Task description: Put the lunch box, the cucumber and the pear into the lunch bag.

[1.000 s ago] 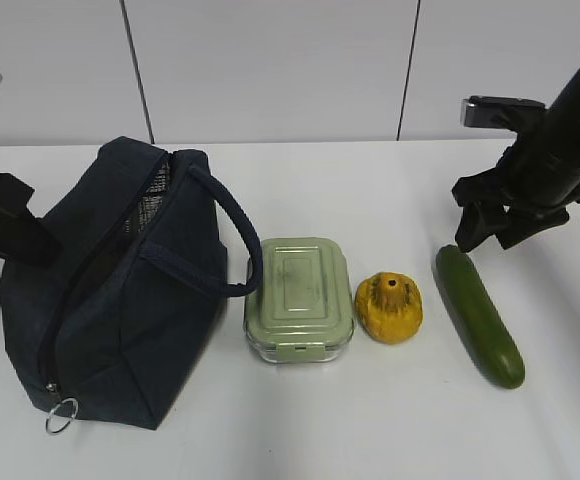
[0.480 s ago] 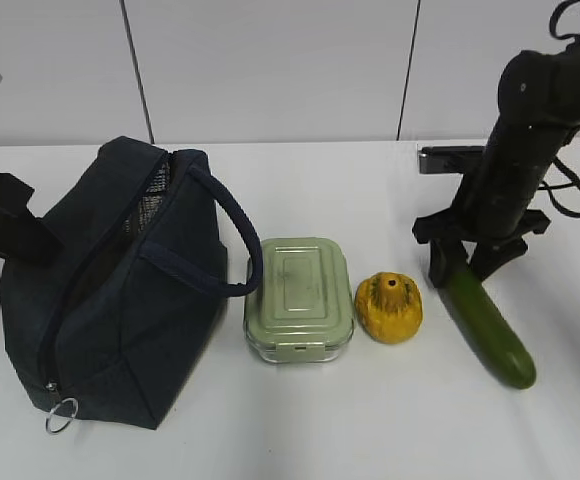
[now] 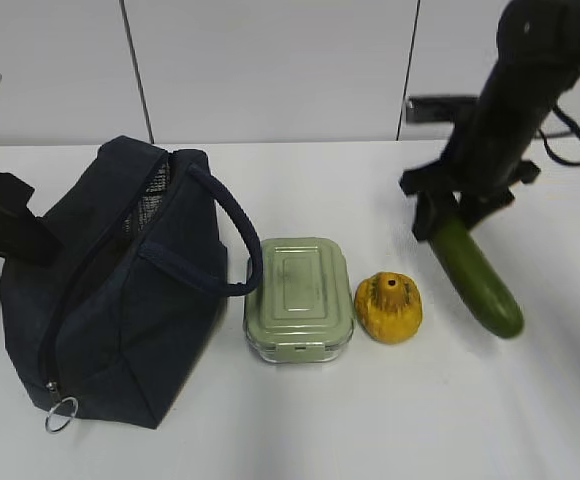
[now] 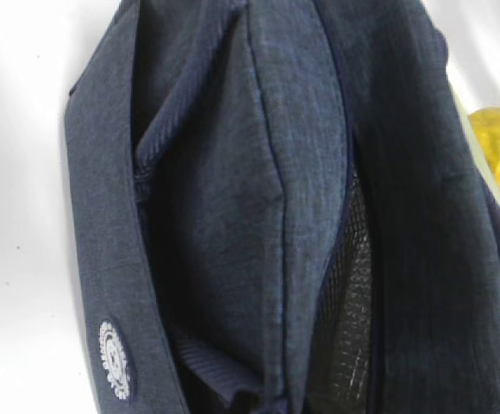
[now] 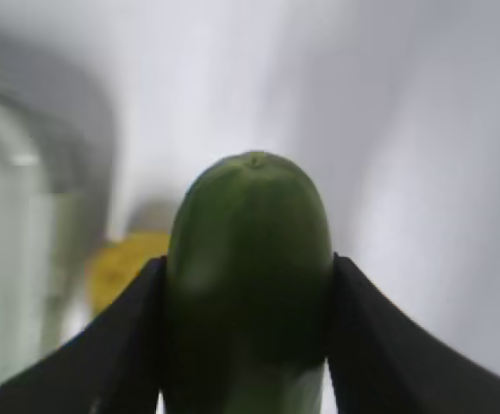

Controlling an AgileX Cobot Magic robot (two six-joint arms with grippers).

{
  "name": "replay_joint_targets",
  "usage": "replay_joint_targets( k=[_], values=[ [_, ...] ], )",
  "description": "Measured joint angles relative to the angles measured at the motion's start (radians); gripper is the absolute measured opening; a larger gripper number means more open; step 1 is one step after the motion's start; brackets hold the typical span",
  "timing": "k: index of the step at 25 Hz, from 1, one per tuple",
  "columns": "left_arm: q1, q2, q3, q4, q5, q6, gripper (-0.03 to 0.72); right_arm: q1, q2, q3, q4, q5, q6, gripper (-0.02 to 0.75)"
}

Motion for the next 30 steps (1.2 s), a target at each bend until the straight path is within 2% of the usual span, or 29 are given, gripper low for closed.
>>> replay_joint_targets(
  k=[2,4,8,12,15,17,24,26,29,30],
  values=[
    [0.000,0.000,0.000,0.000,-0.004,0.000,0.008,0.045,-0.056,-0.088,0.123,0.000,-0.064,0.377],
    [0.000,0.000,0.000,0.000,-0.006,0.000,0.008,0.099,-0.084,-0.168,0.294,-0.010,-0.160,0.377],
    [0.000,0.000,0.000,0.000,-0.009,0.000,0.008,0.236,-0.090,-0.265,0.587,-0.148,-0.397,0.377],
    [0.000,0.000,0.000,0.000,-0.011,0.000,0.008,0.346,-0.062,-0.273,0.766,-0.323,-0.583,0.377],
    [0.000,0.000,0.000,0.000,-0.011,0.000,0.008,0.387,-0.009,-0.273,0.922,-0.384,-0.733,0.377],
    [0.000,0.000,0.000,0.000,-0.011,0.000,0.008,0.401,0.030,-0.273,0.950,-0.400,-0.795,0.377],
    [0.000,0.000,0.000,0.000,-0.011,0.000,0.008,0.405,0.138,-0.273,0.859,-0.372,-0.812,0.388],
    [0.000,0.000,0.000,0.000,-0.011,0.000,0.008,0.405,0.142,-0.273,0.848,-0.357,-0.812,0.435],
    [0.000,0.000,0.000,0.000,-0.011,0.000,0.008,0.398,0.142,-0.273,0.820,-0.328,-0.812,0.596],
    [0.000,0.000,0.000,0.000,-0.011,0.000,0.008,0.391,0.135,-0.273,0.795,-0.320,-0.803,0.619]
  ],
)
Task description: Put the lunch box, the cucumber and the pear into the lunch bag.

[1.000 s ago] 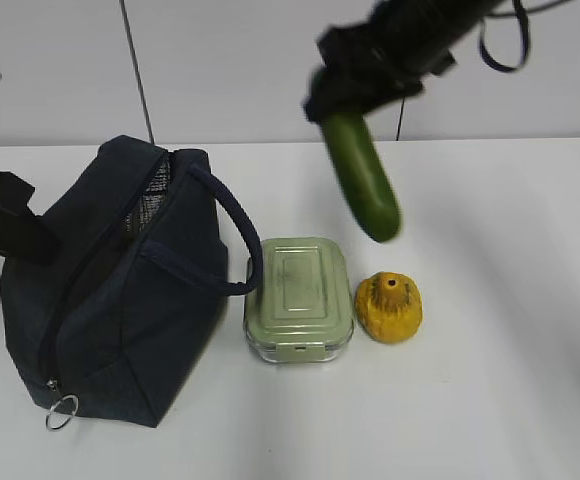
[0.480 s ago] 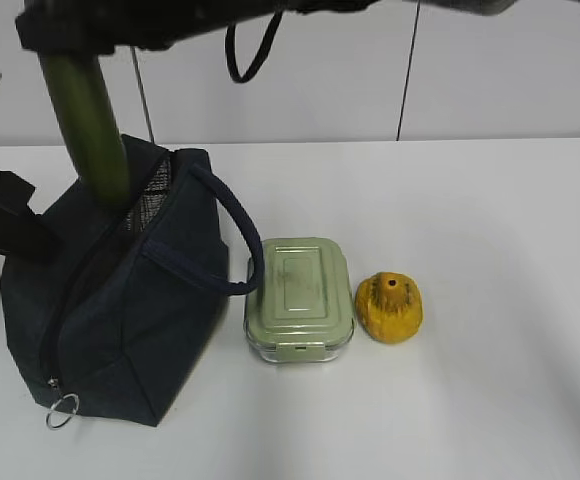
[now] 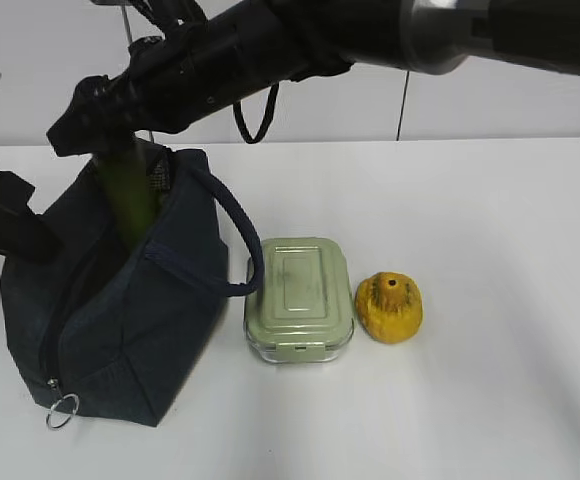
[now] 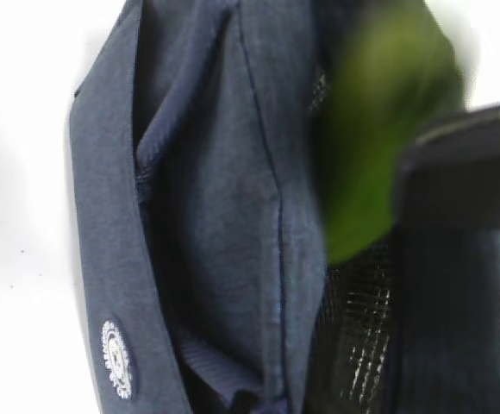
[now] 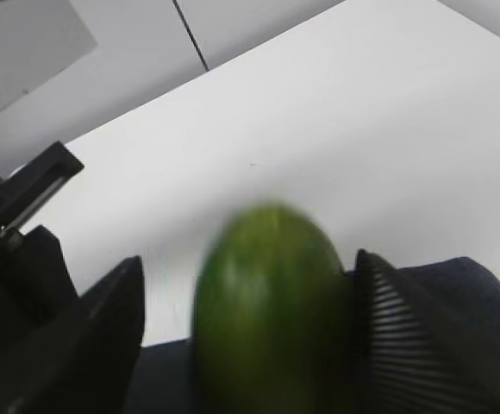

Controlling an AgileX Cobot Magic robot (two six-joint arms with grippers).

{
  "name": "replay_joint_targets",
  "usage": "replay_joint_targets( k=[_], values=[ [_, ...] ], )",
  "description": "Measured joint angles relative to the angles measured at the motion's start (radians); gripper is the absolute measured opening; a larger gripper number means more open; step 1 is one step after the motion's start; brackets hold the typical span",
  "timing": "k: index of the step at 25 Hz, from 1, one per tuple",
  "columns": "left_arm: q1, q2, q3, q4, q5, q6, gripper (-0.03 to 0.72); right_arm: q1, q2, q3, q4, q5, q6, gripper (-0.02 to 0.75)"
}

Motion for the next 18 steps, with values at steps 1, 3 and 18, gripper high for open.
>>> replay_joint_targets(
  k=[1,3,18],
  values=[
    [0.000,0.000,0.000,0.000,0.001,0.000,0.008,-0.007,-0.009,0.000,-0.045,0.011,0.027,0.622],
    [0.000,0.000,0.000,-0.001,0.002,0.000,0.008,-0.035,-0.047,0.000,-0.145,0.033,0.106,0.611],
    [0.000,0.000,0.000,0.000,0.006,0.000,0.008,-0.251,-0.120,0.050,-0.903,0.454,0.826,0.594]
  ],
)
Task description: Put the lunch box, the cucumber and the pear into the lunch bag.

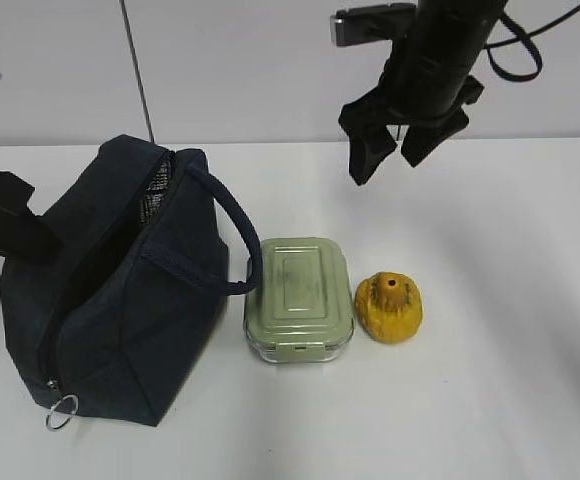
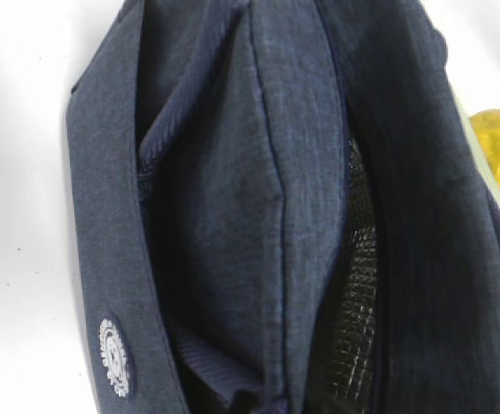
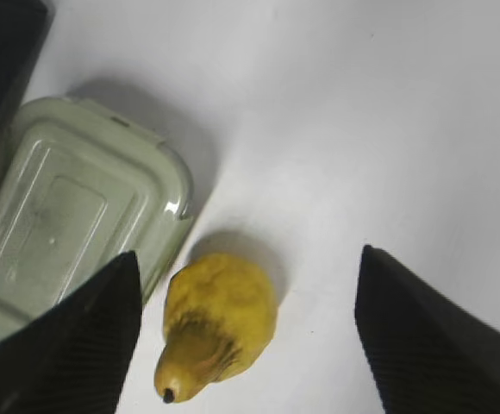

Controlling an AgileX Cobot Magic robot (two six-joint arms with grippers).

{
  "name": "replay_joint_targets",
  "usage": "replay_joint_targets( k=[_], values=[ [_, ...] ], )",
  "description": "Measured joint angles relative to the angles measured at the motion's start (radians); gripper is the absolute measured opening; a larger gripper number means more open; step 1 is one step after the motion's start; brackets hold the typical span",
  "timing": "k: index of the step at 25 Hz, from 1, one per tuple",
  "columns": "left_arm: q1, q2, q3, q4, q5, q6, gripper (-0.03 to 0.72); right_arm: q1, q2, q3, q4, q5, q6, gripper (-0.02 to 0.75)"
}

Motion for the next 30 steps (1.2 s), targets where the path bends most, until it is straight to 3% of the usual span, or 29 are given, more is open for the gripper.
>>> replay_joint_targets(
  k=[9,18,20,25,30],
  values=[
    [0.000,0.000,0.000,0.000,0.000,0.000,0.007,0.033,0.000,0.210,0.011,0.002,0.021,0.547],
    [0.000,0.000,0.000,0.000,0.000,0.000,0.007,0.057,0.000,0.299,0.011,-0.002,0.022,0.487],
    [0.000,0.000,0.000,0.000,0.000,0.000,0.007,0.057,0.000,0.304,0.009,-0.004,0.022,0.433],
    [0.000,0.000,0.000,0.000,0.000,0.000,0.007,0.057,0.000,0.307,-0.004,-0.004,0.000,0.164],
    [0.000,0.000,0.000,0.001,0.000,0.000,0.007,0.057,-0.004,0.304,-0.022,-0.004,-0.018,0.113]
  ],
)
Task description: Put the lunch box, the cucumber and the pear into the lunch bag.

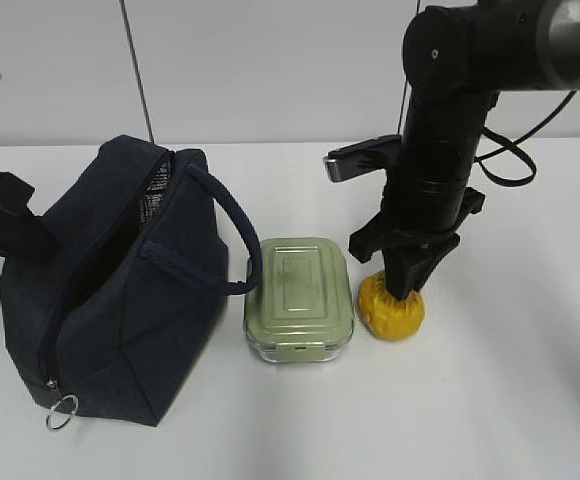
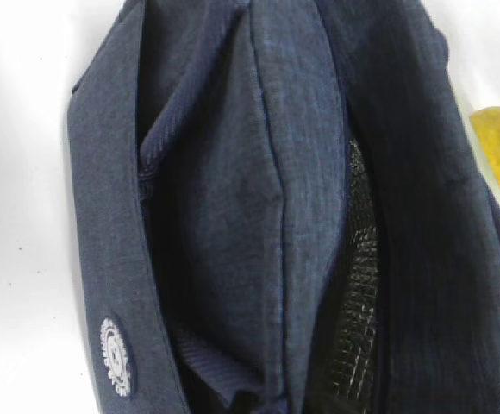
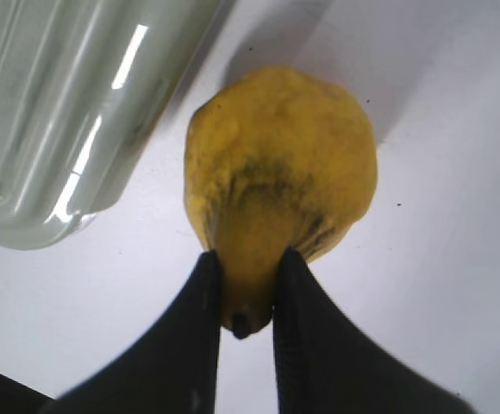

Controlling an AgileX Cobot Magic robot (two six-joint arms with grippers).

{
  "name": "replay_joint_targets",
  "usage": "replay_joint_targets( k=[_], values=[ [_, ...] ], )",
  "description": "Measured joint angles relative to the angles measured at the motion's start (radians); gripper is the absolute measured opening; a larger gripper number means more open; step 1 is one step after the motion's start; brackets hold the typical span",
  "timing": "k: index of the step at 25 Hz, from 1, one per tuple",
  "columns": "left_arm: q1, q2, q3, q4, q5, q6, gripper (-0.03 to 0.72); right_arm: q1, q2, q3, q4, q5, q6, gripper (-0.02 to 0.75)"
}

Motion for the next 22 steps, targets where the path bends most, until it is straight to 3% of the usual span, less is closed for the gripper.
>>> replay_joint_targets(
  k=[4,8,16,22],
  values=[
    [0.000,0.000,0.000,0.000,0.001,0.000,0.007,0.000,-0.064,-0.042,0.005,0.000,-0.002,0.108],
    [0.000,0.000,0.000,0.000,0.001,0.000,0.006,0.021,-0.195,-0.140,0.100,-0.017,-0.037,0.103],
    [0.000,0.000,0.000,0.000,0.000,0.000,0.006,0.243,-0.233,-0.250,0.378,-0.204,-0.286,0.101],
    [0.000,0.000,0.000,0.000,0.001,0.000,0.006,0.309,-0.074,-0.250,0.357,-0.247,-0.309,0.098]
  ],
)
